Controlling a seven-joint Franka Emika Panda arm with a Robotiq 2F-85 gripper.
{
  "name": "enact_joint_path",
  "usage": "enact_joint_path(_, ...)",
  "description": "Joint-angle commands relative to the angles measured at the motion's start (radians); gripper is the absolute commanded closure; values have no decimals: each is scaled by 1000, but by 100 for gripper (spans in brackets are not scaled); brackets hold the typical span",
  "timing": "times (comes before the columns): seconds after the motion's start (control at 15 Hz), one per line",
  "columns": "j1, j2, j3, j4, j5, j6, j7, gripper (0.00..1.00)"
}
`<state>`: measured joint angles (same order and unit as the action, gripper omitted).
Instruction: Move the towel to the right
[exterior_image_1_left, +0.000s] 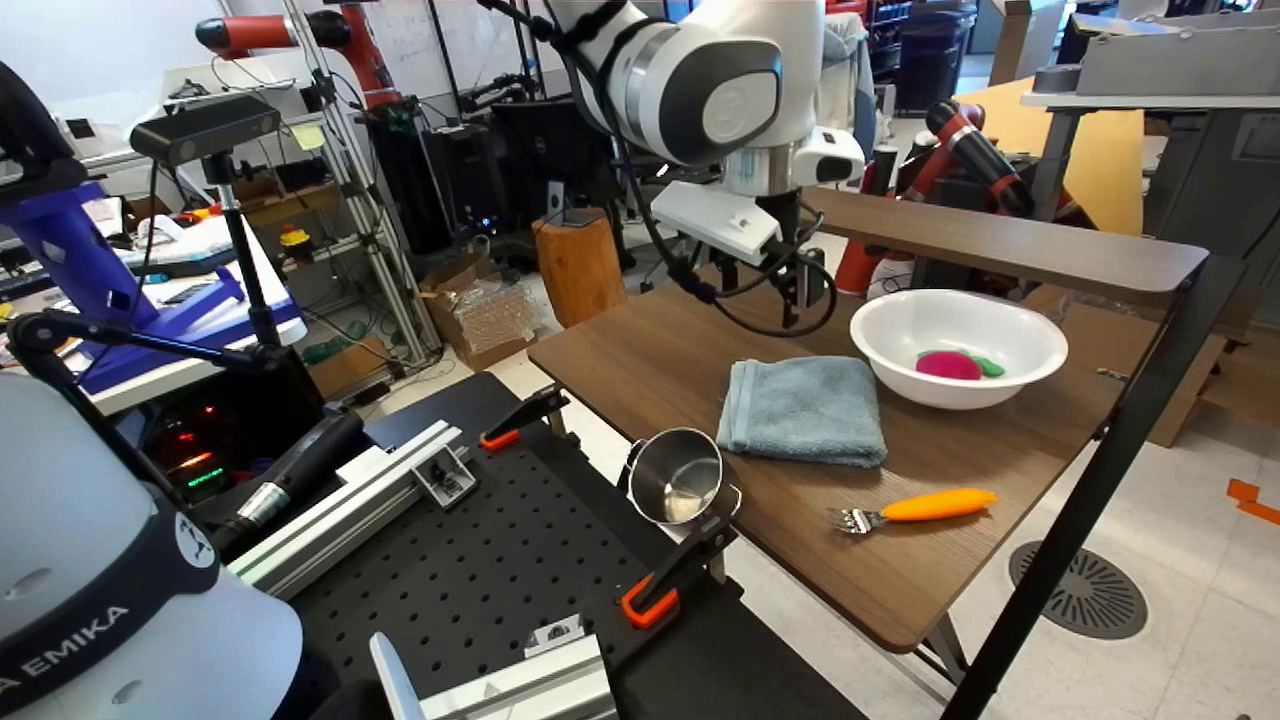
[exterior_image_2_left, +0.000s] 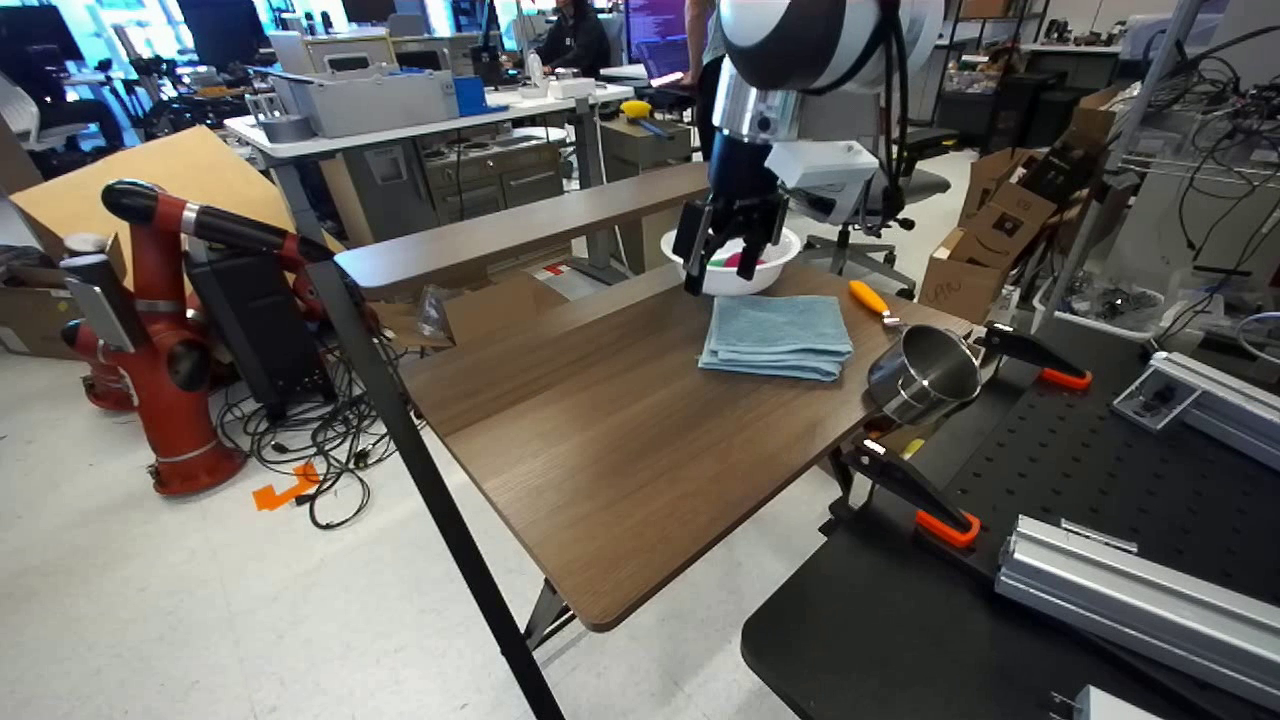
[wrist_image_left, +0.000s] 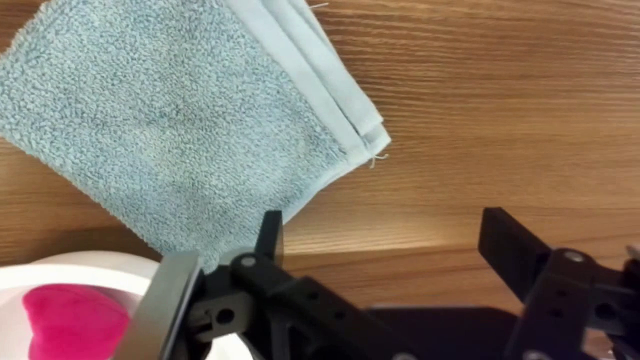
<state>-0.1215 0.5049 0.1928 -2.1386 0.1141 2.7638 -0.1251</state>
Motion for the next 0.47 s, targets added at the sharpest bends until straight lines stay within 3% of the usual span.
enact_joint_path(0.0, -15, -104, 23, -87, 75, 22, -27, 0)
enact_joint_path(0.07, 17, -59, -8, -36, 48, -3, -12, 0)
enact_joint_path(0.4, 17, -96, -9, -71, 59, -3, -12, 0)
